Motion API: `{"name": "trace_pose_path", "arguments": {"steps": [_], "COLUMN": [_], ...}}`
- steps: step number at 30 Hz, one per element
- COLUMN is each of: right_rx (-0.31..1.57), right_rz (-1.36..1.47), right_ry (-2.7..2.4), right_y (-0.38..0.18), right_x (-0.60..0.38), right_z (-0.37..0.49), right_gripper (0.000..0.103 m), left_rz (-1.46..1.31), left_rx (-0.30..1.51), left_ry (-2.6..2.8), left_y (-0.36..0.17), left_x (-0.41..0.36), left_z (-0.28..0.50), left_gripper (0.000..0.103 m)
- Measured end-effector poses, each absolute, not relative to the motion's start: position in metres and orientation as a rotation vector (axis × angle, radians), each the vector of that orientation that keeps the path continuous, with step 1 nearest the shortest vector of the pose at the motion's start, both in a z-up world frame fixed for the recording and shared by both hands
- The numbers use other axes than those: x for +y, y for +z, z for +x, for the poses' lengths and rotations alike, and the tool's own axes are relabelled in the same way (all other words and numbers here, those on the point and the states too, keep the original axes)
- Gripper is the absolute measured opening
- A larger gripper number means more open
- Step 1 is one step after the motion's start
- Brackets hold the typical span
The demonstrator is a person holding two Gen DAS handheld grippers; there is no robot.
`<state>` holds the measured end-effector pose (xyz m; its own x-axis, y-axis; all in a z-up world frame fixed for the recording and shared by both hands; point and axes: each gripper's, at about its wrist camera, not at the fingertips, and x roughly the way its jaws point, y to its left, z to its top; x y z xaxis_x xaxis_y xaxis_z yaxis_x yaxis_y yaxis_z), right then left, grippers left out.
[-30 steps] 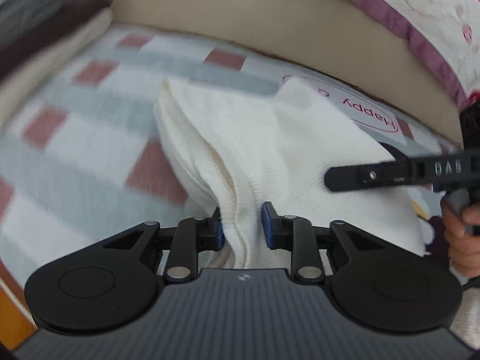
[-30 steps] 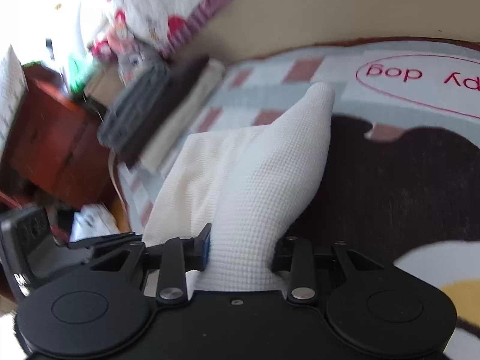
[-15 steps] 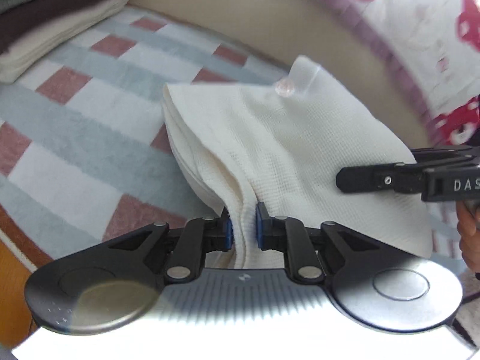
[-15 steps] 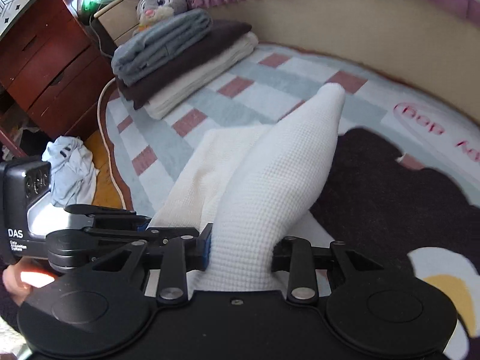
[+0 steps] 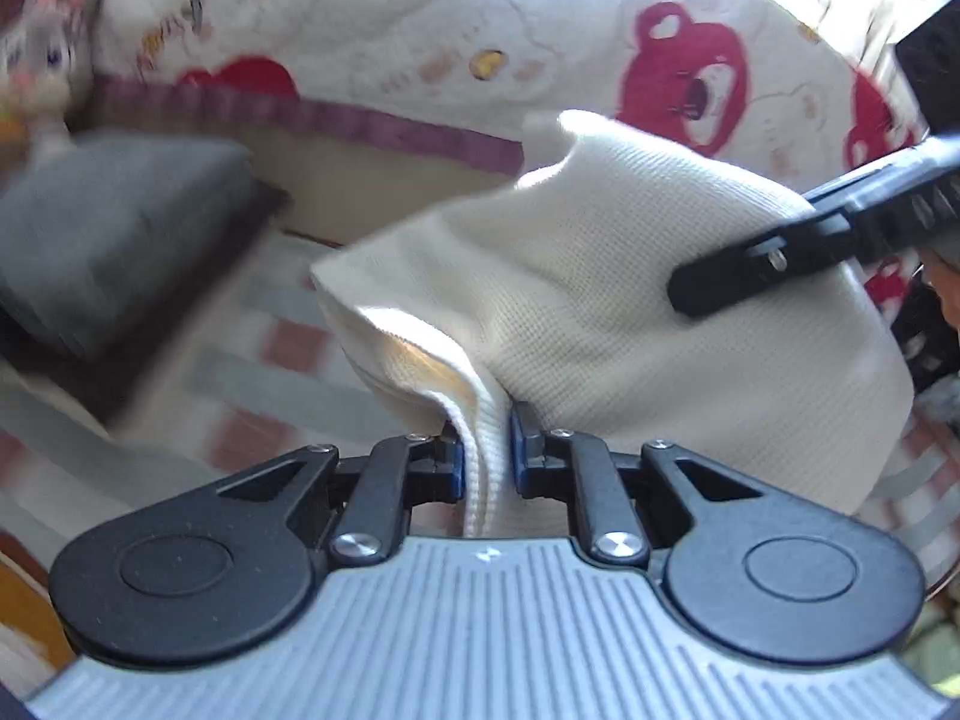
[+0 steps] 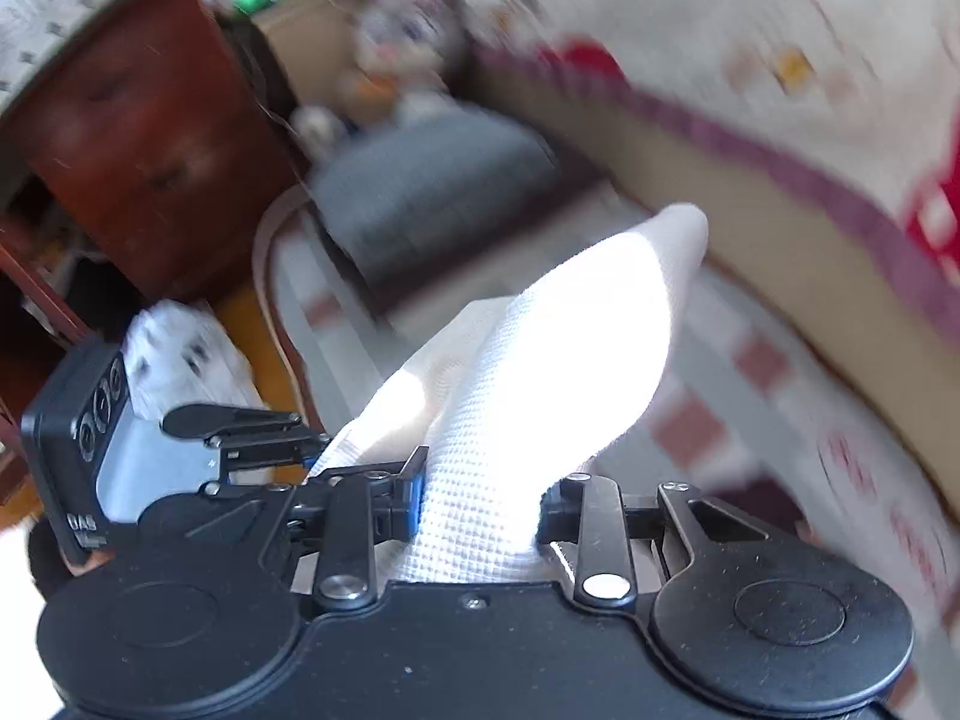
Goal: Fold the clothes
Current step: 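Lift the folded cream blanket with both grippers and carry it toward the cloth stack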
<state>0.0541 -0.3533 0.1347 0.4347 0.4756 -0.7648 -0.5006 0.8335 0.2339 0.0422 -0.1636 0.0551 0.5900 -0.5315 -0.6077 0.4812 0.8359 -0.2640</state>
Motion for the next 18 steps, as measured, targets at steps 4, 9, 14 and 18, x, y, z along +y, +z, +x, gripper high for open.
{"name": "trace_pose_path", "arguments": {"steps": [4, 9, 14, 18], "right_rx": [0.784, 0.660, 0.537, 0.456], "right_rz": [0.063, 0.184, 0.237, 0.239], "right_ry": [0.669, 0.683, 0.702, 0.695], "right_y": [0.120, 0.087, 0.097, 0.110], "right_x": [-0.327, -0.303, -0.292, -0.282], "right_z": [0.067, 0.081, 0.094, 0.129], "right_gripper": [0.035, 0.035, 0.035, 0.034], "left_rz": [0.049, 0.051, 0.113, 0.083], "left_rx": [0.755, 0.742, 0.660, 0.629], "left_ry": [-0.527, -0.438, -0.415, -0.374], "left_y": [0.066, 0.071, 0.091, 0.116], "left_x": [-0.132, -0.098, -0.095, -0.078], "left_z": [0.089, 0.121, 0.146, 0.185], "left_gripper": [0.014, 0.014, 0.014, 0.014]}}
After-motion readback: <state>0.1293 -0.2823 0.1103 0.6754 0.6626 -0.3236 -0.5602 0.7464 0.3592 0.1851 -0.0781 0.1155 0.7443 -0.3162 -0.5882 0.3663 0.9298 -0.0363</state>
